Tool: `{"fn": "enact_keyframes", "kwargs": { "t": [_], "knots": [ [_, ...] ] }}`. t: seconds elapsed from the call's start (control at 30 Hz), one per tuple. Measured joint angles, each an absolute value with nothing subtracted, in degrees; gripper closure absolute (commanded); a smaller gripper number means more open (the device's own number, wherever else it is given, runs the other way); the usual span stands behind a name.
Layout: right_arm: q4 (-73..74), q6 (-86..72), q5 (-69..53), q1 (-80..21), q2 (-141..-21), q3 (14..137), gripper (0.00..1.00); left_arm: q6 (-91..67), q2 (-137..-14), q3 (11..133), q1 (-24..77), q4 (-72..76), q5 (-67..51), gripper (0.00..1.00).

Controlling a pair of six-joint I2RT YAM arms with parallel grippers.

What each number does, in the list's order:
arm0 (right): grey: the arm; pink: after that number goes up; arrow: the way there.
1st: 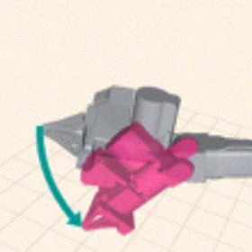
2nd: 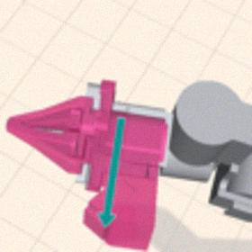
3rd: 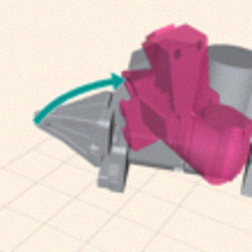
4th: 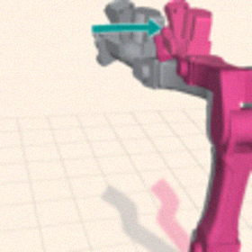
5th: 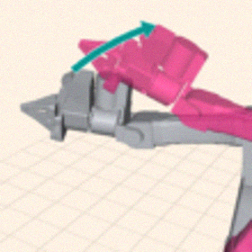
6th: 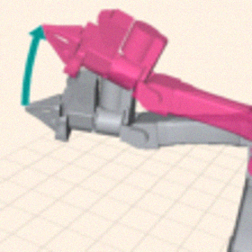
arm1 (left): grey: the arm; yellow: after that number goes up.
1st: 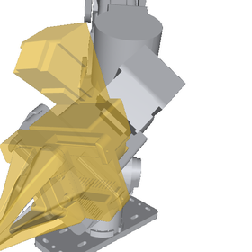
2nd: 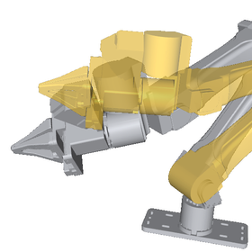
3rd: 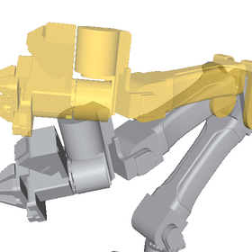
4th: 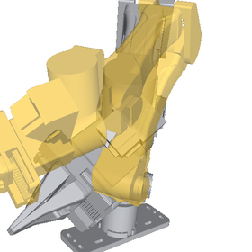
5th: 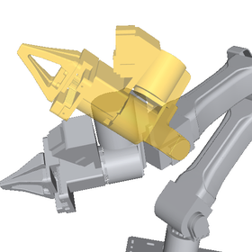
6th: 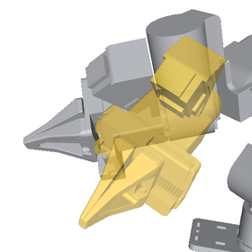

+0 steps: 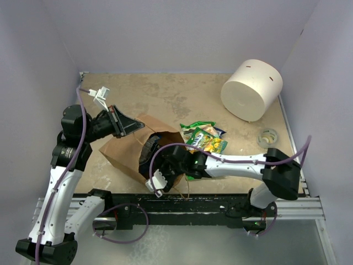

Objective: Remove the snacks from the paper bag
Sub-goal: Take out the snack from the paper bag.

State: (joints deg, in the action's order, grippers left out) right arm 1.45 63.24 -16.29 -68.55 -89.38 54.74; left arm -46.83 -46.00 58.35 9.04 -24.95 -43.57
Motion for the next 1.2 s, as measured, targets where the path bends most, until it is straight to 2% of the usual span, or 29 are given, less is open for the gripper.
{"fn": "enact_keyframes", "kwargs": {
  "t": [0.23,0.63,0.8,0.93,1.13,1.2],
  "knots": [
    [-1.8,64.9,-17.8,-68.2,-96.6,56.7,0.3,-40.4,-45.0,59.7,9.1,-33.2,-45.2,1.0],
    [-22.5,61.0,-17.1,-66.1,-104.2,56.6,0.34,-36.2,-41.8,62.2,9.1,-42.2,-40.0,1.0],
    [-30.6,57.9,-15.4,-65.5,-109.3,57.0,0.4,-35.7,-40.4,64.9,9.1,-44.2,-36.8,1.0],
    [-33.6,56.1,-13.0,-64.9,-112.2,59.1,0.53,-35.2,-40.2,65.8,9.1,-45.2,-35.0,1.0],
    [-35.2,53.6,-10.4,-64.4,-112.5,61.1,0.87,-34.8,-40.2,66.1,9.1,-47.1,-31.8,1.0],
    [-35.0,52.8,-10.0,-64.2,-111.9,61.1,0.95,-34.8,-40.2,66.4,9.1,-47.6,-30.6,1.0]
  ]
}}
